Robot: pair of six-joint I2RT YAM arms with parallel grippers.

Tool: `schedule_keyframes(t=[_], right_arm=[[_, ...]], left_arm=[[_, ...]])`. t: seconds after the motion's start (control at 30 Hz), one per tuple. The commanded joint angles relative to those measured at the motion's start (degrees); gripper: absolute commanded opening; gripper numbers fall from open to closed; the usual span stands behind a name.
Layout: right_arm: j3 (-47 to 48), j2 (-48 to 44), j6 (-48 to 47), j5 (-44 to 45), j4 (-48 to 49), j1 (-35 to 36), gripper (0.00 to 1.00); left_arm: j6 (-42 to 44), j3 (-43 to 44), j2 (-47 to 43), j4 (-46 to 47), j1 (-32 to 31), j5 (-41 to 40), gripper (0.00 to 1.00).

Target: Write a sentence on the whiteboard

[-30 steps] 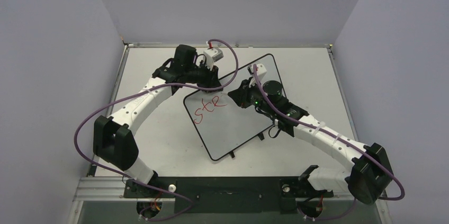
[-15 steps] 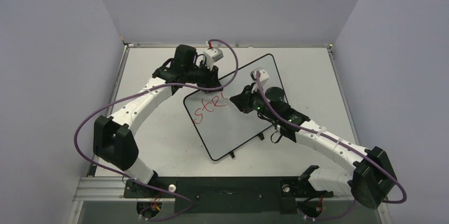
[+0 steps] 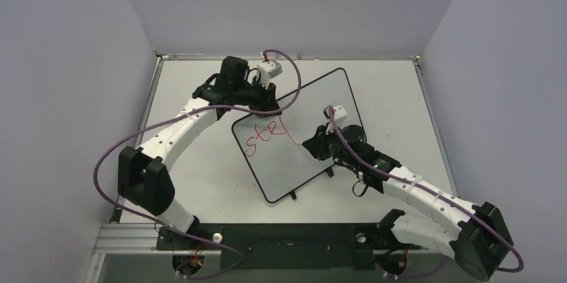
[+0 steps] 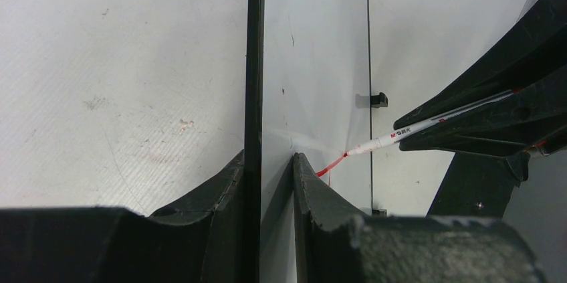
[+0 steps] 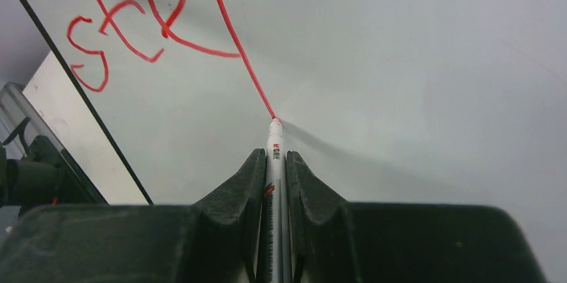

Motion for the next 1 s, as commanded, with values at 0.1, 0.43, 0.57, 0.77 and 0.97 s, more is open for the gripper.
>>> schedule_keyframes(t=[0.1,0.43,0.57,0.77,0.97], right_arm=[[3.5,-5.4,-1.0,-0.7,-7.8,1.0,0.00],[13.6,-1.3,0.0,1.4,-5.0,1.1,0.00],[15.5,2.3,0.0,1.4,-2.2,1.1,0.00],[17.1,5.3,0.2,0.4,0.0,1.1,0.00],[17.8,6.6,0.4,-0.3,1.5,1.1,0.00]], left_arm=[[5.6,0.9,-1.2,5.7,0.3,-5.8,0.00],[5.6,0.9,-1.3,5.6,0.3,-5.6,0.00],[5.6,0.8,-1.4,5.6,0.3,-5.7,0.00],[5.6,0.9,-1.5,5.7,0.2,-5.7,0.00],[5.7,1.0,-1.4,5.6,0.3,-5.7,0.00]])
